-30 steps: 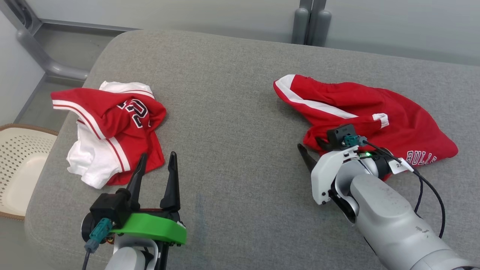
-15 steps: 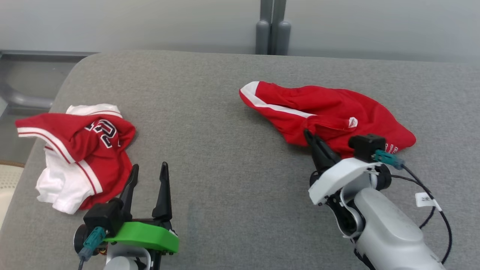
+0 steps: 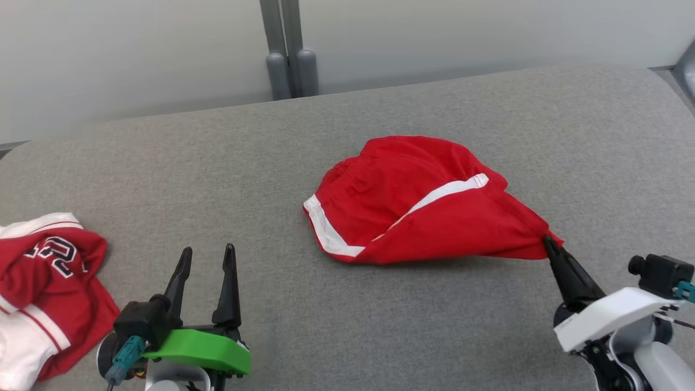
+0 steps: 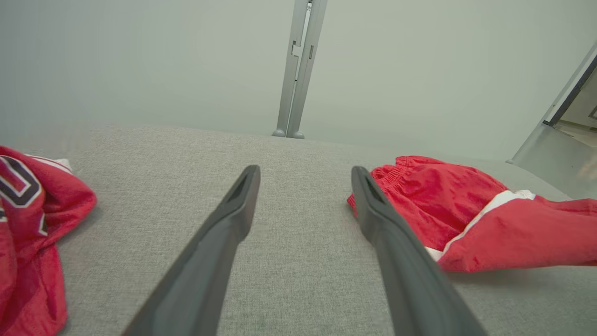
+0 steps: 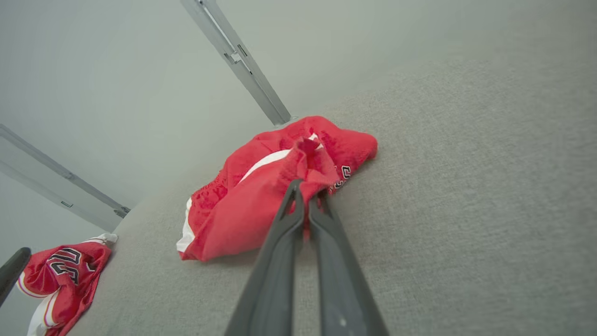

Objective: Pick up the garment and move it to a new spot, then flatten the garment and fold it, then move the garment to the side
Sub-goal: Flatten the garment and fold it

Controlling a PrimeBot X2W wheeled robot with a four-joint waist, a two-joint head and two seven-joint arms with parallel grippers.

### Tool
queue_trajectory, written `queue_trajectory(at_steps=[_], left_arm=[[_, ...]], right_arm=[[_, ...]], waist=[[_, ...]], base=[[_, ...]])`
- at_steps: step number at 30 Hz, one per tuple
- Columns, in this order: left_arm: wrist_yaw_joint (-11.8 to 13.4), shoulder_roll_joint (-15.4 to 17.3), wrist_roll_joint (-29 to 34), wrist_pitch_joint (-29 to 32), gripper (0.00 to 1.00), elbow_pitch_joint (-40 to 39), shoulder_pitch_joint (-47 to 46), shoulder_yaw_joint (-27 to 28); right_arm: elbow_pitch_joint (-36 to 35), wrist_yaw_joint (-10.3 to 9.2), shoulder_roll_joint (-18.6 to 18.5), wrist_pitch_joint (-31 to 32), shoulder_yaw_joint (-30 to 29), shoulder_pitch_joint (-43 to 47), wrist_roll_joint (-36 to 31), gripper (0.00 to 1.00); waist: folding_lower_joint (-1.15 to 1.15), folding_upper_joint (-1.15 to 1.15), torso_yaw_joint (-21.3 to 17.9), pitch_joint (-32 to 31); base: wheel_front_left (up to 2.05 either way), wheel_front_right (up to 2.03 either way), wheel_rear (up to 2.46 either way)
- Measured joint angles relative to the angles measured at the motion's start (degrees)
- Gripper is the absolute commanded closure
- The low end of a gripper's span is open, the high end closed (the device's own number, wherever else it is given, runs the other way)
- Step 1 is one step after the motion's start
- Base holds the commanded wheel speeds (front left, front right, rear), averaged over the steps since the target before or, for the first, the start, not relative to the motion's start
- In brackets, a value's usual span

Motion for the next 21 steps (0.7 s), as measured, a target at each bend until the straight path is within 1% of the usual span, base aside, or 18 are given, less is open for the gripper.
queue_trajectory(at_steps=[3,6,8,9,12,16,19,21], left_arm=[[0.14,0.27,0.0,0.23,0.0,0.07,-0.2,-0.03],[0.15,0.35,0.0,0.67,0.0,0.4,-0.58,-0.35],[0.15,0.34,0.0,0.74,0.0,0.55,-0.86,-0.56],[0.14,0.35,0.0,0.75,0.0,0.64,-1.15,-0.64],[-0.1,0.37,0.0,0.92,0.0,0.93,-1.62,-0.91],[-0.14,0.69,0.0,0.98,0.0,1.25,-1.68,-1.14],[-0.15,0.68,-0.02,0.98,0.0,1.3,-1.72,-1.33],[-0.14,0.68,-0.16,0.98,0.0,1.22,-1.74,-1.42]], right_arm=[[1.1,0.0,-2.37,0.67,-2.41,1.52,-0.38,1.0],[3.45,0.0,-2.68,0.63,-2.94,1.49,-0.2,1.0],[5.79,0.0,-3.08,0.65,-2.67,1.27,-0.56,0.51],[7.06,0.0,-3.37,0.66,-2.38,1.08,-0.99,0.0],[10.14,0.0,-3.67,-0.94,-2.75,-0.1,-2.29,0.0],[11.81,0.0,-3.77,-4.75,-6.26,-1.29,-3.34,0.0],[11.05,0.0,-3.35,-6.98,-10.1,-1.82,-4.92,0.0],[8.93,0.0,-2.09,-7.67,-11.77,-2.54,-6.54,0.0]], waist=[[0.0,0.0,-1.99,0.33],[0.0,0.0,-3.41,0.85],[0.0,0.0,-3.89,1.31],[0.0,0.0,-4.0,1.6],[0.0,0.0,-3.89,2.05],[0.0,0.0,-3.11,1.97],[0.0,0.0,-2.54,1.65],[0.0,0.0,-2.16,1.46]], base=[[0.0,0.0,0.0],[0.0,0.0,0.0],[0.0,0.0,0.0],[0.0,0.0,0.0],[0.0,0.0,0.0],[0.0,0.0,0.0],[0.0,0.0,0.0],[0.0,0.0,0.0]])
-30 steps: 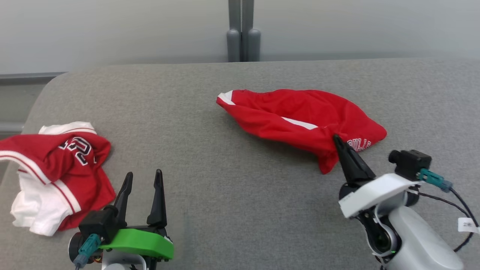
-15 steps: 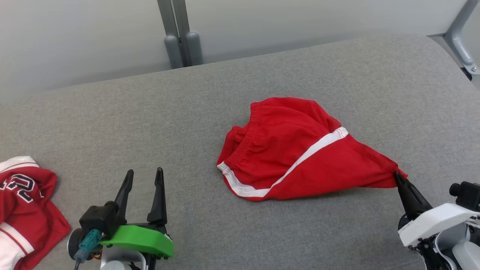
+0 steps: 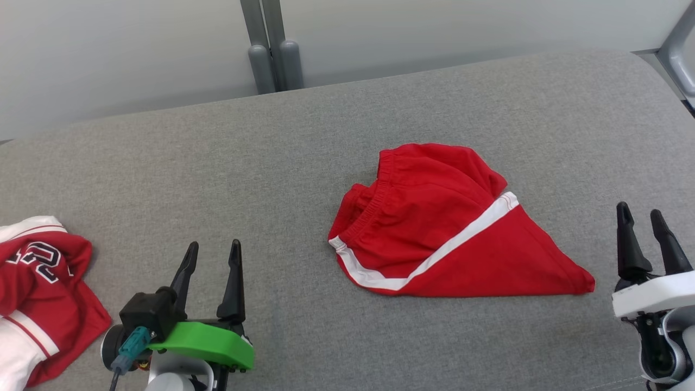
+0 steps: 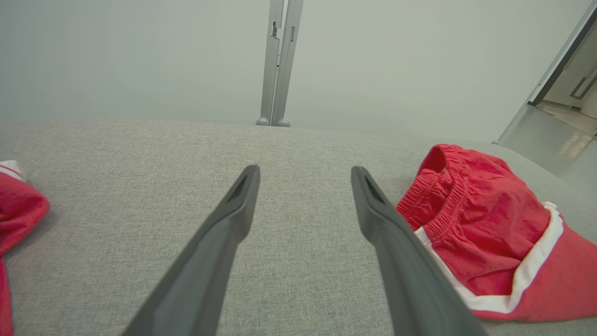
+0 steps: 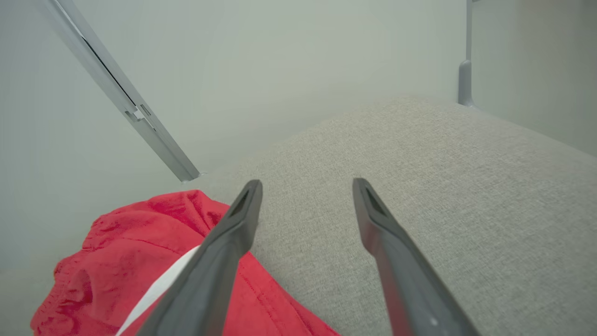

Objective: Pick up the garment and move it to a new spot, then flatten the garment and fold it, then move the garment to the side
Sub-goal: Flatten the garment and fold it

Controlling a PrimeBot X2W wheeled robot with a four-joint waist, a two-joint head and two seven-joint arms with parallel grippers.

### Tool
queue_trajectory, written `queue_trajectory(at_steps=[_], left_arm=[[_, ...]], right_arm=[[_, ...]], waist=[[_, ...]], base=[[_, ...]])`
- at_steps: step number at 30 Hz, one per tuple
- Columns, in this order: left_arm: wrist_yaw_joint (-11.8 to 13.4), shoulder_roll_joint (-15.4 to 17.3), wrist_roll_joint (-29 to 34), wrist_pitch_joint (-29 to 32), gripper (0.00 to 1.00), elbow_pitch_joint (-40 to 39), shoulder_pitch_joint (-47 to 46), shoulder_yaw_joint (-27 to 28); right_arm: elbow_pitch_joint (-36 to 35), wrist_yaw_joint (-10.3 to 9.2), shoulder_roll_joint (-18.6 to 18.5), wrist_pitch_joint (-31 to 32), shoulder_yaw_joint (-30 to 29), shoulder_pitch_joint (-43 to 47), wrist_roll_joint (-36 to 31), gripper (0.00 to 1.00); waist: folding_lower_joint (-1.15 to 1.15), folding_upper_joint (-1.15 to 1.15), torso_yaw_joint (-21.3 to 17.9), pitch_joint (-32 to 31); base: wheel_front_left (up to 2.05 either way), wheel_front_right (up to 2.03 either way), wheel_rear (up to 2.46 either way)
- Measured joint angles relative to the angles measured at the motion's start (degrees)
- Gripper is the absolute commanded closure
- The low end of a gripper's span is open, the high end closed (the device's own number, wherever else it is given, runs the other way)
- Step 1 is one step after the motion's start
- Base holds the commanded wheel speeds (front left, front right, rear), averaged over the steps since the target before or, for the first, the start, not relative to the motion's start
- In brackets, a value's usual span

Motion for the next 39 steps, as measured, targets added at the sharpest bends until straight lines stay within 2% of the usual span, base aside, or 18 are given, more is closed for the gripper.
queue_trajectory(at_steps=[6,10,15,23,30,39], left_arm=[[-0.77,-0.05,0.26,-0.31,0.0,-0.93,-0.55,-1.23],[-2.08,-0.22,0.82,0.74,0.0,-1.0,-0.94,-3.58],[-4.16,-0.31,1.45,4.17,0.0,0.11,-3.83,-7.2],[-8.27,-0.67,-0.26,16.08,0.0,4.87,-10.04,-14.81],[-9.0,-0.09,-4.37,21.17,0.0,12.24,-17.94,-19.38],[-9.02,1.33,-9.7,22.12,0.0,22.57,-26.21,-26.13]], right_arm=[[-6.86,0.0,6.55,-0.47,-0.97,-0.7,-4.58,0.0],[-7.06,0.0,8.51,-0.52,0.11,-0.51,-7.55,0.0],[-6.43,0.0,8.81,-0.53,0.49,-0.37,-9.34,0.0],[-5.34,0.0,8.93,-0.53,1.4,-1.01,-9.68,0.0],[-4.92,0.0,9.0,-0.54,1.03,-2.23,-9.73,0.0],[-4.59,0.0,9.65,-0.54,1.36,-2.42,-9.71,0.0]], waist=[[0.0,0.0,1.13,-0.61],[0.0,0.0,1.77,-1.46],[0.0,0.0,2.04,-1.9],[0.0,0.0,-0.35,-1.26],[0.0,0.0,-4.04,0.03],[0.0,0.0,-8.36,2.2]], base=[[0.0,0.0,0.0],[0.0,0.0,0.0],[0.0,0.0,0.0],[0.0,0.0,0.0],[0.0,0.0,0.0],[0.0,0.0,0.0]])
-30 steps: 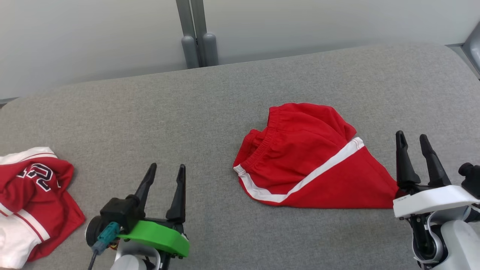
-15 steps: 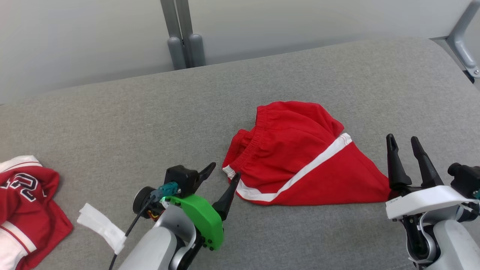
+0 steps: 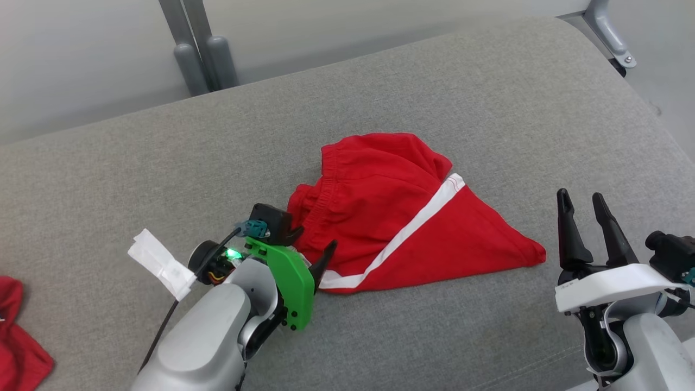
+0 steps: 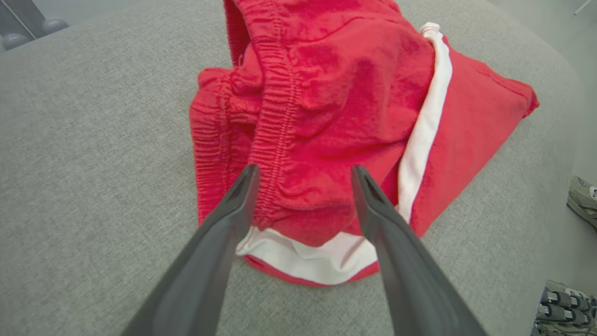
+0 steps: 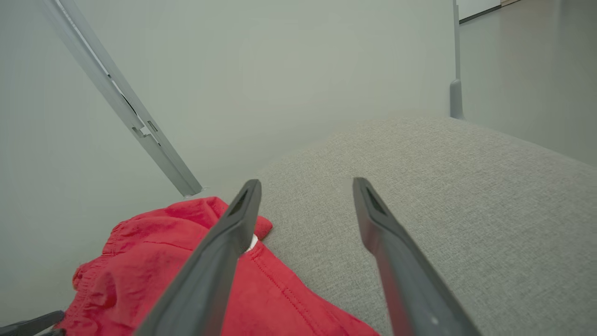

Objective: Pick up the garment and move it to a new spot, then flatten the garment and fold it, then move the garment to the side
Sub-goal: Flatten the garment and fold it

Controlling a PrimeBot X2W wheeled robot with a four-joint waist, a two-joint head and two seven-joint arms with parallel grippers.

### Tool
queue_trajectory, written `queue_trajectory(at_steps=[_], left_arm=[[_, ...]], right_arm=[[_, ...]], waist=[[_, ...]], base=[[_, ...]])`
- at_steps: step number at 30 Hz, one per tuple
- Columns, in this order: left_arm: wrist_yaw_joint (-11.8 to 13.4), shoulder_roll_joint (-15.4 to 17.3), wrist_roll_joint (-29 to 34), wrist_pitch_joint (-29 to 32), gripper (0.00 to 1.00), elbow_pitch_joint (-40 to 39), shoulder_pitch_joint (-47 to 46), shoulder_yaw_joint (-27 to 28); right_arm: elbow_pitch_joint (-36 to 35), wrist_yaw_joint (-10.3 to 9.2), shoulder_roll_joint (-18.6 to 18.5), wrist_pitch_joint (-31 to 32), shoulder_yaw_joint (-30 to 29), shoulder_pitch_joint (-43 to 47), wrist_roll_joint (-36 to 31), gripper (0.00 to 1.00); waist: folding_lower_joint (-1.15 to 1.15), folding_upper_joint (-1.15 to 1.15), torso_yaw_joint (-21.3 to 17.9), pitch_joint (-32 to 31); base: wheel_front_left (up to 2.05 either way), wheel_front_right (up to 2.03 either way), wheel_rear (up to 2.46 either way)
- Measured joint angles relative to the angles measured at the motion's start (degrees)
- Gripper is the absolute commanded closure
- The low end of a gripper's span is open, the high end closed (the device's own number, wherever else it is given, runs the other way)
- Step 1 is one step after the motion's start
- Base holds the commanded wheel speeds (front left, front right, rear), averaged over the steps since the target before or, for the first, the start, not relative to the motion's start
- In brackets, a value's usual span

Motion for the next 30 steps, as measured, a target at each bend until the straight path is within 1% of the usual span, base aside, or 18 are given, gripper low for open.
queue_trajectory(at_steps=[4,5,6,7,8,9,12,17,18,19,20,21,25,30], left_arm=[[0.0,0.02,-2.48,-0.59,0.0,3.94,-2.31,-2.14],[0.0,-0.08,-3.22,-0.8,0.14,4.57,-2.66,-2.68],[-0.01,-0.19,-4.04,-0.98,0.32,5.44,-3.13,-3.19],[-0.01,-0.19,-4.28,-1.42,0.33,6.25,-3.62,-3.72],[-0.02,-0.18,-4.63,-2.42,0.21,7.14,-4.16,-3.82],[-0.02,-0.16,-4.78,-3.22,0.0,7.83,-4.73,-3.83],[-0.02,-0.46,-5.34,-4.35,0.0,10.24,-6.45,-4.58],[-0.02,-1.11,-9.17,-1.49,0.0,11.26,-6.94,-9.21],[-0.02,-1.04,-9.75,-1.59,0.06,11.13,-7.35,-9.87],[-0.02,-0.91,-10.38,-1.9,0.48,11.06,-7.76,-10.26],[-0.03,-0.67,-11.09,-2.41,0.67,11.09,-8.21,-10.69],[-0.03,-0.43,-11.49,-2.87,1.0,11.16,-8.53,-11.14],[-0.07,-0.02,-13.3,-5.45,1.0,11.99,-9.2,-11.9],[-0.07,0.97,-17.64,-8.38,1.0,13.19,-9.7,-10.15]], right_arm=[[0.21,0.0,0.22,0.0,0.19,-0.04,0.04,0.0],[0.32,0.0,0.23,0.0,0.25,-0.11,0.05,0.0],[0.41,0.0,0.23,0.0,0.3,-0.3,0.05,0.0],[0.44,0.0,0.22,0.0,0.36,-0.55,0.08,0.0],[0.44,0.0,0.24,0.0,0.47,-0.8,0.09,0.0],[0.43,0.0,0.27,0.0,0.6,-0.96,0.14,0.0],[0.66,0.0,0.38,0.0,1.24,-1.12,0.16,0.0],[0.83,0.0,0.32,0.0,1.78,-1.56,0.43,0.0],[0.83,0.0,0.27,0.0,1.78,-1.59,0.43,0.0],[0.83,0.0,0.23,0.0,1.75,-1.66,0.44,0.0],[0.83,0.0,0.16,0.0,1.67,-1.75,0.44,0.0],[0.83,0.0,0.09,0.0,1.59,-1.78,0.44,0.0],[0.93,0.0,0.01,0.0,1.3,-1.78,0.43,0.0],[0.94,0.0,0.01,0.0,1.08,-1.74,0.29,0.0]], waist=[[0.0,0.0,-0.33,0.91],[0.0,0.0,-0.22,0.98],[0.0,0.0,-0.01,1.04],[0.0,0.0,0.25,1.08],[0.0,0.0,0.51,1.15],[0.0,0.0,0.73,1.2],[0.0,0.0,1.31,1.38],[0.0,0.0,1.66,1.84],[0.0,0.0,1.68,1.95],[0.0,0.0,1.71,2.02],[0.0,0.0,1.76,2.09],[0.0,0.0,1.83,2.13],[0.0,0.0,2.27,2.09],[0.0,0.0,3.21,1.66]], base=[[0.0,0.0,0.0],[0.0,0.0,0.0],[0.0,0.0,0.0],[0.0,0.0,0.0],[0.0,0.0,0.0],[0.0,0.0,0.0],[0.0,0.0,0.0],[0.0,0.0,0.0],[0.0,0.0,0.0],[0.0,0.0,0.0],[0.0,0.0,0.0],[0.0,0.0,0.0],[0.0,0.0,0.0],[0.0,0.0,0.0]])
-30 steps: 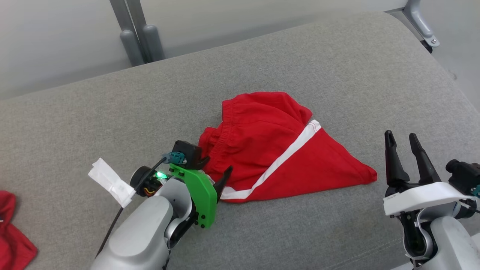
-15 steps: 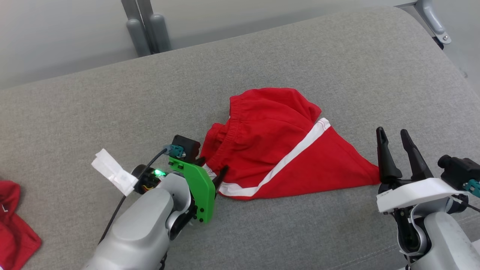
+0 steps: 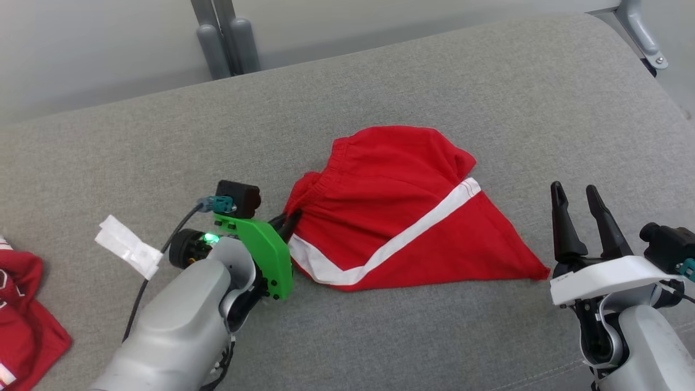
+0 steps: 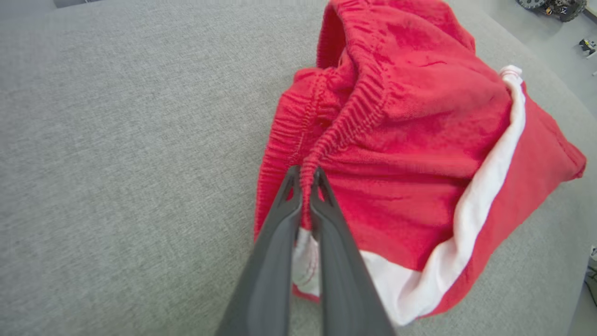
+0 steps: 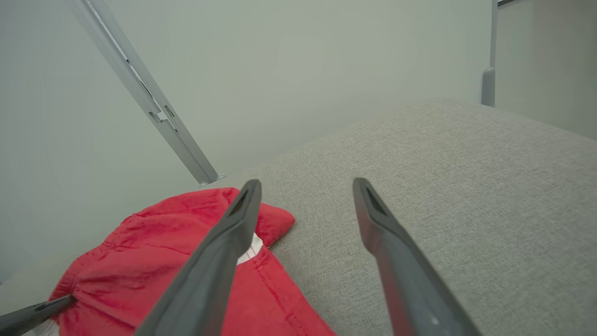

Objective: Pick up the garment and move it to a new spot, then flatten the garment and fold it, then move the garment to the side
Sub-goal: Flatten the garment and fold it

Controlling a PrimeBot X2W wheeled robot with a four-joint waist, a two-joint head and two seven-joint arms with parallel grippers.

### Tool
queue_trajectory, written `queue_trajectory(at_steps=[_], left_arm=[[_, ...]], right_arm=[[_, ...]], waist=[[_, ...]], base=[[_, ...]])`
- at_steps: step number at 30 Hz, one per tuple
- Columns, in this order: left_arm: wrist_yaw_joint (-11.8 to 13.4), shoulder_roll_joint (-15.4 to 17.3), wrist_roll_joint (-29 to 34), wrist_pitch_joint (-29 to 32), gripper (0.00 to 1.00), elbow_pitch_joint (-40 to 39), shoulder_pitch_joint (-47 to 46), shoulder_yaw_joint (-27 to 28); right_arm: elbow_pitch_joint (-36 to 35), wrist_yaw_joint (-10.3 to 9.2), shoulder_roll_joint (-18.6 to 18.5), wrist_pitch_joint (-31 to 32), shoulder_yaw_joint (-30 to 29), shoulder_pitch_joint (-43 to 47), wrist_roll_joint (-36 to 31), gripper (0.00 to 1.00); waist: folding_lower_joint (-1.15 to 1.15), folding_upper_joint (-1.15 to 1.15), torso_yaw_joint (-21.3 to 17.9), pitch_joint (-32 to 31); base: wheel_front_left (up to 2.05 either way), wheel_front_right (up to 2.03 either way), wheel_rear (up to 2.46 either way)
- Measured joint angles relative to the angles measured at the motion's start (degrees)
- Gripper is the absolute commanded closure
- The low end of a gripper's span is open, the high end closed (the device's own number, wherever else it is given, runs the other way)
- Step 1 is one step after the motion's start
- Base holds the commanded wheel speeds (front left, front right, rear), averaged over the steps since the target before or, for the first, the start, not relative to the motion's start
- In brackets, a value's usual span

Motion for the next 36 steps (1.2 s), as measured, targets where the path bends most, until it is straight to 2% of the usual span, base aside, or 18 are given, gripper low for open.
queue_trajectory(at_steps=[7,13,14,15,16,20,23,26,30,32,36], left_arm=[[0.0,4.81,-7.66,-2.07,1.0,-0.08,0.96,3.8],[0.0,8.23,-11.21,-3.46,1.0,1.02,3.65,5.94],[0.0,8.38,-11.6,-3.46,0.8,1.14,4.16,5.99],[0.0,8.4,-11.84,-3.68,0.09,1.09,4.6,5.99],[0.0,8.37,-12.15,-4.13,0.0,0.88,4.93,6.06],[0.0,9.11,-12.0,-7.24,0.0,-0.44,6.14,5.84],[0.0,10.95,-10.46,-11.48,0.0,-2.38,6.6,5.83],[1.42,13.11,-8.11,-14.39,0.0,-5.75,7.12,7.36],[6.84,15.68,-3.28,-15.17,0.0,-14.4,9.89,12.21],[11.01,16.6,1.76,-15.44,0.0,-23.12,12.82,18.71],[17.25,15.89,10.4,-15.49,0.0,-36.12,23.52,27.18]], right_arm=[[-0.09,0.0,-0.26,0.0,-0.25,0.5,-0.26,0.0],[0.1,0.0,-0.49,0.0,-0.24,0.62,-0.4,0.0],[0.19,0.0,-0.53,0.0,-0.22,0.62,-0.41,0.0],[0.27,0.0,-0.56,0.0,-0.19,0.63,-0.41,0.0],[0.35,0.0,-0.62,0.0,-0.1,0.65,-0.41,0.0],[0.67,0.0,-0.64,0.0,0.47,0.87,-0.53,0.0],[0.69,0.0,-0.75,0.0,0.62,0.98,-0.59,0.0],[0.77,0.0,-0.89,0.0,0.83,1.37,-0.74,0.0],[0.62,0.0,-0.94,0.0,0.96,2.09,-0.77,0.0],[0.27,0.0,-0.82,0.0,1.13,2.2,-0.82,0.0],[0.22,0.0,-0.41,0.0,1.36,3.07,-0.82,0.0]], waist=[[0.0,0.0,1.9,-0.96],[0.0,0.0,3.53,-1.74],[0.0,0.0,3.81,-1.84],[0.0,0.0,4.1,-1.94],[0.0,0.0,4.34,-2.04],[0.0,0.0,5.28,-2.69],[0.0,0.0,6.02,-3.21],[0.0,0.0,6.82,-3.79],[0.0,0.0,8.1,-4.46],[0.0,0.0,8.99,-4.83],[0.0,0.0,10.41,-5.57]], base=[[0.0,0.0,0.0],[0.0,0.0,0.0],[0.0,0.0,0.0],[0.0,0.0,0.0],[0.0,0.0,0.0],[0.0,0.0,0.0],[0.0,0.0,0.0],[0.0,0.0,0.0],[0.0,0.0,0.0],[0.0,0.0,0.0],[0.0,0.0,0.0]])
